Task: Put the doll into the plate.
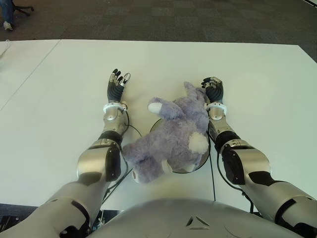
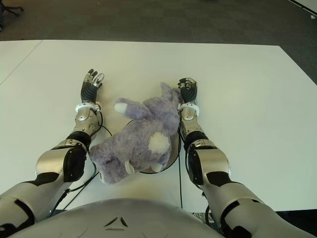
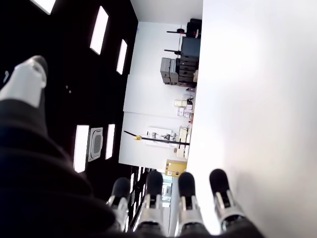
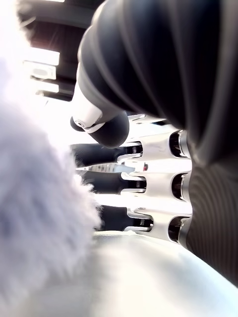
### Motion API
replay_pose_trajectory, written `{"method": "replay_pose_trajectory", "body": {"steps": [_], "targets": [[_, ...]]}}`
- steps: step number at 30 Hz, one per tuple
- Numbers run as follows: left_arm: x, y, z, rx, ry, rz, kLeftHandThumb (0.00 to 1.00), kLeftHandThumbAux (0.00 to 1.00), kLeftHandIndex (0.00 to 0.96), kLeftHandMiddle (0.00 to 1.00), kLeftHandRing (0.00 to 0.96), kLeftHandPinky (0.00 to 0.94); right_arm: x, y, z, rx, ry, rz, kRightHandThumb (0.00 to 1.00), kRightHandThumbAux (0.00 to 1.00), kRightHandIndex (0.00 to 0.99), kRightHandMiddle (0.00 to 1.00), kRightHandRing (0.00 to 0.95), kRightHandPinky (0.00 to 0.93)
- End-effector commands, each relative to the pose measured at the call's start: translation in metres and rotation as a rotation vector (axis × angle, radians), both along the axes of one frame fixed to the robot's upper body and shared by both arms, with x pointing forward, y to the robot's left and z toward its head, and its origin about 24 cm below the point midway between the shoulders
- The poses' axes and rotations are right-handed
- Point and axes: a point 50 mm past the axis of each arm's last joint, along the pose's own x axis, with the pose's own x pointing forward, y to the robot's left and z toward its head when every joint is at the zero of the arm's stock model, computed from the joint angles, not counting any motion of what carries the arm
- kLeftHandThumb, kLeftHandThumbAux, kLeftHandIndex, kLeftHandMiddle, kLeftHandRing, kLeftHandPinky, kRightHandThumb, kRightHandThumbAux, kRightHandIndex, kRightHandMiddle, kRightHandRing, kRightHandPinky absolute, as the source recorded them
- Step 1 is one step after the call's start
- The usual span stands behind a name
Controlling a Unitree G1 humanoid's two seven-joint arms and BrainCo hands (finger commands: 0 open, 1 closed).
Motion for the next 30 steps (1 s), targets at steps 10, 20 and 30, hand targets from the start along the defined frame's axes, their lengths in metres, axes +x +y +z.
{"method": "replay_pose_trajectory", "body": {"steps": [10, 20, 30], "targets": [[-0.0541, -0.0025, -0.0702, -0.055, 0.369, 0.018, 0.0, 0.614, 0.099, 0.12, 0.126, 0.178, -0.0686, -0.0048, -0.0845, 0.046, 0.379, -0.068, 0.836, 0.69, 0.415, 0.466, 0.474, 0.461], [-0.0538, -0.0015, -0.0701, -0.047, 0.373, 0.007, 0.0, 0.617, 0.1, 0.13, 0.136, 0.183, -0.0685, -0.0041, -0.0843, 0.051, 0.377, -0.066, 0.835, 0.691, 0.415, 0.465, 0.482, 0.475], [-0.0546, -0.0004, -0.0709, -0.053, 0.379, 0.011, 0.0, 0.625, 0.112, 0.155, 0.164, 0.211, -0.0685, -0.0041, -0.0847, 0.043, 0.384, -0.067, 0.837, 0.69, 0.415, 0.473, 0.544, 0.496]]}}
